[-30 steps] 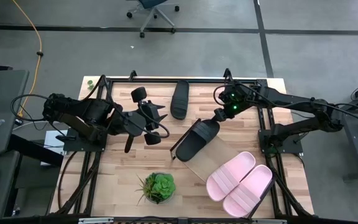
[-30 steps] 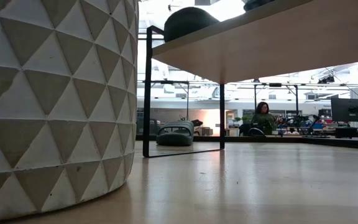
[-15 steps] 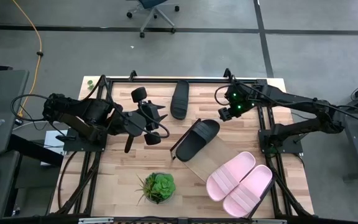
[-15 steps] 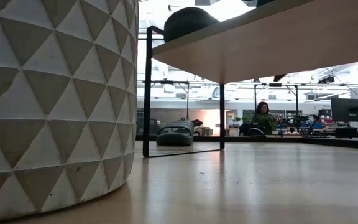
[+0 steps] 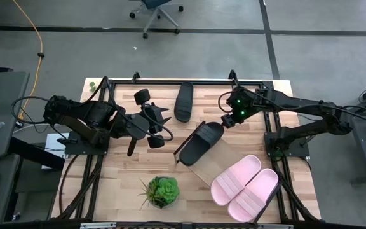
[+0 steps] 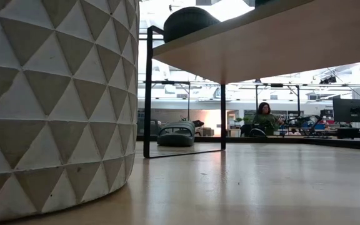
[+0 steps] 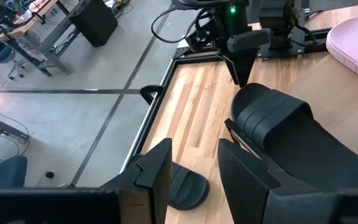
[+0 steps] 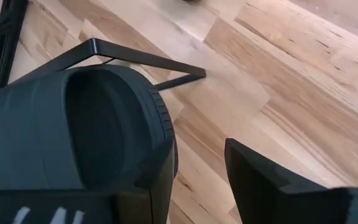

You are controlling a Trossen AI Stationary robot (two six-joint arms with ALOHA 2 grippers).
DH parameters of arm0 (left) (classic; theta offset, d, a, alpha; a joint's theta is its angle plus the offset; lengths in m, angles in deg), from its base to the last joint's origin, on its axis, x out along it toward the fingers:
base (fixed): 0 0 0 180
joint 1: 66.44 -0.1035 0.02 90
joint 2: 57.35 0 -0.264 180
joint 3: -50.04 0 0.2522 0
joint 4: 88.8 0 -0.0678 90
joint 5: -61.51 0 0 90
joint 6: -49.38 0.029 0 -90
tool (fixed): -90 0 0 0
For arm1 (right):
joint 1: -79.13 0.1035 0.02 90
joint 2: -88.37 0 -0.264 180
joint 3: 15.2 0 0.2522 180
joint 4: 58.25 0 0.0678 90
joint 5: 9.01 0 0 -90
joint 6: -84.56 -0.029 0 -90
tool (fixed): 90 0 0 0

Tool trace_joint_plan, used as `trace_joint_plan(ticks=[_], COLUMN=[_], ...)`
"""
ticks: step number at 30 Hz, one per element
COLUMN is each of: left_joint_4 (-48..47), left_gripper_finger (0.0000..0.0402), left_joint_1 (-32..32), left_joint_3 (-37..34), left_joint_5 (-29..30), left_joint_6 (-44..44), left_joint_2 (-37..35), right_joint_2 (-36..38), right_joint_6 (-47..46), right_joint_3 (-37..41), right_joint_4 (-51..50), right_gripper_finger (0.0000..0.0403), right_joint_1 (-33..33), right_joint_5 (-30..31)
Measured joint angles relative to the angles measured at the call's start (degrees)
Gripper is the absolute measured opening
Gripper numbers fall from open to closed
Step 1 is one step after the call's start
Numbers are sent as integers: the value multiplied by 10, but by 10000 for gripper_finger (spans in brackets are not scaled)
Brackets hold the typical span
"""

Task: Pick and place slides into the shelf
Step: Put the left black slides on the shelf, then put the black slides on the shelf

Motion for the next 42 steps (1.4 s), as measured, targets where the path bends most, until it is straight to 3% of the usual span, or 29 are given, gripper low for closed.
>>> trace_joint_plan(ticks=[13,26,42], left_joint_4=[0,-1,-12], left_gripper_finger=[117,117,117], left_joint_1=[0,0,0], left_joint_3=[0,0,0], left_joint_5=[0,-1,-1], left_joint_6=[0,1,0], left_joint_2=[0,0,0], right_joint_2=[0,-3,-3], right_joint_6=[4,4,-9], right_joint_3=[0,0,0], right_joint_4=[11,16,6], right_gripper_finger=[133,133,133], right_joint_1=[0,0,-2], right_joint_5=[-42,-48,46])
